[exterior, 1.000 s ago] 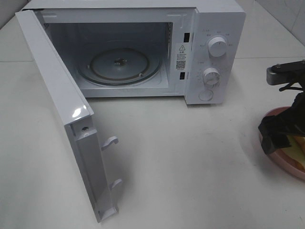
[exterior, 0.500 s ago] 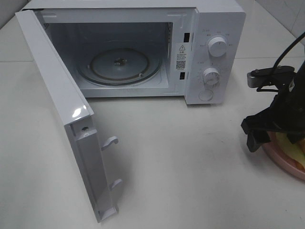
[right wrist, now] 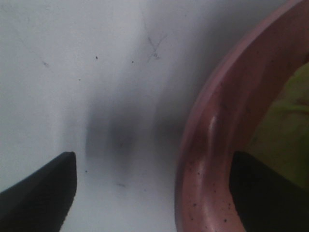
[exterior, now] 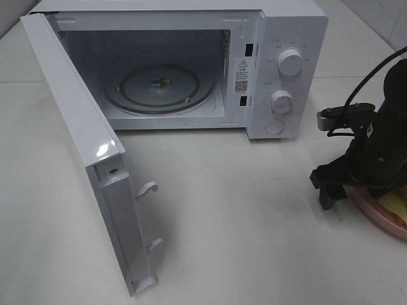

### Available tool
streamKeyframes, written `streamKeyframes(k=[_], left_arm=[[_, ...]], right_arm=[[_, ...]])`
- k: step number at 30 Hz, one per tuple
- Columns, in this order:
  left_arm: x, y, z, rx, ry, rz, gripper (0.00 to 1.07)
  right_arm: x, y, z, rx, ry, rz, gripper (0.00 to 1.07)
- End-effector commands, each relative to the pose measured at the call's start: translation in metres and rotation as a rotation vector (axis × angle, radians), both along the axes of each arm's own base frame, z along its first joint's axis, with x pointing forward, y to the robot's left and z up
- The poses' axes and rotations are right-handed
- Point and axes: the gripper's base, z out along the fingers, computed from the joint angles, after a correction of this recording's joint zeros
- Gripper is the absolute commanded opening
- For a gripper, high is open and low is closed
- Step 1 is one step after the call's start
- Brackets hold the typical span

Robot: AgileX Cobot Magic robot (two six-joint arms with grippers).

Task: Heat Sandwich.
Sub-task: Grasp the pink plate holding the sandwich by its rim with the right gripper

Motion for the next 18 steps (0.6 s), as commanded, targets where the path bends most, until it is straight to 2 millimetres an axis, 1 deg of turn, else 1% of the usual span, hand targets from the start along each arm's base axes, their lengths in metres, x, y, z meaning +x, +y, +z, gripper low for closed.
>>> streamKeyframes(k=[1,6,10,11,12,15,16,17,18], left_arm=[[-0.004,0.000,-0.001,-0.001,-0.029,0.002,1.01],[-0.004,0.000,-0.001,-0.001,-0.029,0.002,1.01],[-0.004,0.000,-0.001,-0.001,-0.029,0.002,1.01],[-0.004,0.000,-0.001,-0.001,-0.029,0.002,1.01],[-0.004,0.000,-0.001,-0.001,-0.029,0.002,1.01],[-0.004,0.000,-0.001,-0.001,-0.029,0.002,1.01],[-0.004,0.000,-0.001,-0.001,-0.029,0.002,1.01],[-0.004,0.000,-0.001,-0.001,-0.029,0.002,1.01],[-0.004,0.000,-0.001,-0.001,-0.029,0.002,1.01]], right_arm=[[0.003,-0.001,-0.005,-0.003,-0.003,0.011,0.82],[0.004,-0.001,-0.017,-0.017,0.025,0.024,0.81],[0.004,-0.001,-0.019,-0.017,0.029,0.024,0.80],[0.004,-0.001,-0.019,-0.018,0.026,0.025,0.77],[0.004,-0.001,-0.019,-0.018,0.026,0.025,0.77],[0.004,-0.002,-0.019,-0.023,0.025,0.025,0.70],[0.004,-0.003,-0.019,-0.031,0.025,0.026,0.61],[0.004,-0.003,-0.019,-0.031,0.025,0.026,0.61],[0.004,-0.003,-0.019,-0.036,0.026,0.025,0.57]])
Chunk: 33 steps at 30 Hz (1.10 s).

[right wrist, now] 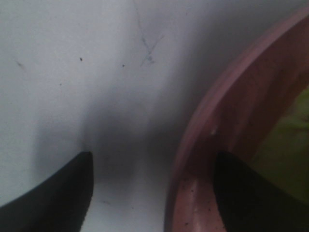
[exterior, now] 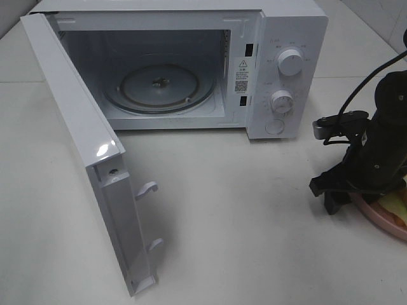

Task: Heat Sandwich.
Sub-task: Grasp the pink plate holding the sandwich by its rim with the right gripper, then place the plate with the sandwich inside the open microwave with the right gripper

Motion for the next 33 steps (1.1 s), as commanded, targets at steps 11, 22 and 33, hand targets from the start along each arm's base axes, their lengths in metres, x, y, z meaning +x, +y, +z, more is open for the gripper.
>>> streamKeyframes(k=[11,22,33], left_arm=[[-0.0042,-0.0001,-0.0006,-0.001,-0.029,0.002,1.01],[-0.0042,-0.0001,-0.0006,-0.001,-0.029,0.002,1.01],[-0.0042,-0.0001,-0.0006,-0.001,-0.029,0.002,1.01]], right_arm=[[0.0000,-0.0055,-0.0022,-0.048,0.008,-0.011,0.00],[-0.0011,-0.0071,-0.0001,-0.067,0.016,0.003,0.00],[-0.0060,-0.0069,0.0027,-0.120,0.056,0.021,0.00]])
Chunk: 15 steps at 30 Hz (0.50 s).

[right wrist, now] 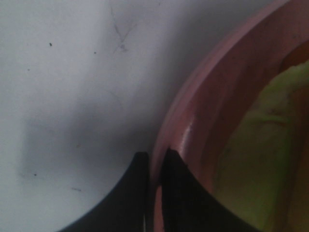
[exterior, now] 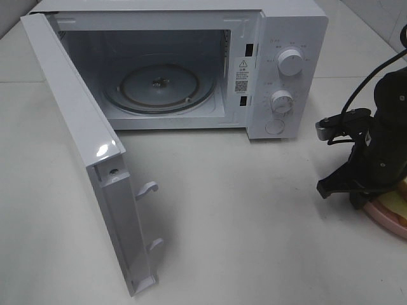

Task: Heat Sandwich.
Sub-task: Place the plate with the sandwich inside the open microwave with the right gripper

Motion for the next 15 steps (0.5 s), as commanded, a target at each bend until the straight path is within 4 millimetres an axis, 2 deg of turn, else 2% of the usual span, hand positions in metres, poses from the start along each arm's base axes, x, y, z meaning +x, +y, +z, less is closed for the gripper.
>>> streamKeyframes(k=[1,5,13,15], left_arm=[[-0.004,0.000,-0.001,-0.001,-0.029,0.002,1.01],[-0.004,0.000,-0.001,-0.001,-0.029,0.002,1.01],[-0.004,0.000,-0.001,-0.001,-0.029,0.002,1.01],[-0.004,0.000,-0.001,-0.001,-0.029,0.002,1.01]], right_arm=[[-0.006,0.001,-0.001,-0.044,0.043,0.004,0.00],[-0.008,0.005,0.007,-0.088,0.026,0.013,0.00],[-0.017,0.000,0.038,-0.130,0.000,-0.008,0.00],[-0.019,0.000,0.040,-0.139,0.004,-0.004,0.00]])
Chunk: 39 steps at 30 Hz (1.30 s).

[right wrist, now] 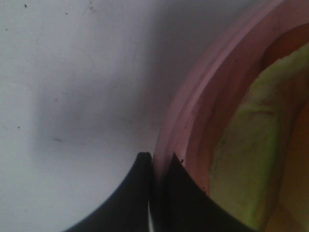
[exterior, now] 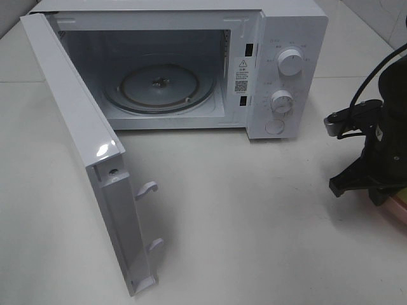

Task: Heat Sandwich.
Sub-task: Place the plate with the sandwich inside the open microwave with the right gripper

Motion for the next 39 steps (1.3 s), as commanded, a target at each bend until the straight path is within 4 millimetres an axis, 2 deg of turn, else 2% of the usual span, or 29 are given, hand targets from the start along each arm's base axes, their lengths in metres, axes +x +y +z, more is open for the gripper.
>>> streamKeyframes(k=[1,17,28,39], left_arm=[[-0.004,0.000,-0.001,-0.001,-0.029,0.002,1.01],[-0.004,0.000,-0.001,-0.001,-0.029,0.002,1.01],[-0.004,0.000,-0.001,-0.001,-0.029,0.002,1.01],[-0.004,0.000,-0.001,-0.001,-0.029,0.002,1.01]], right_arm=[[-0.009,0.000,0.017,-0.047,0.000,0.017,0.00],[-0.032,0.025,0.048,-0.099,-0.003,0.120,0.01],[-0.056,0.048,0.050,-0.100,-0.007,0.248,0.01],[-0.069,0.071,0.053,-0.093,-0.029,0.369,0.01]])
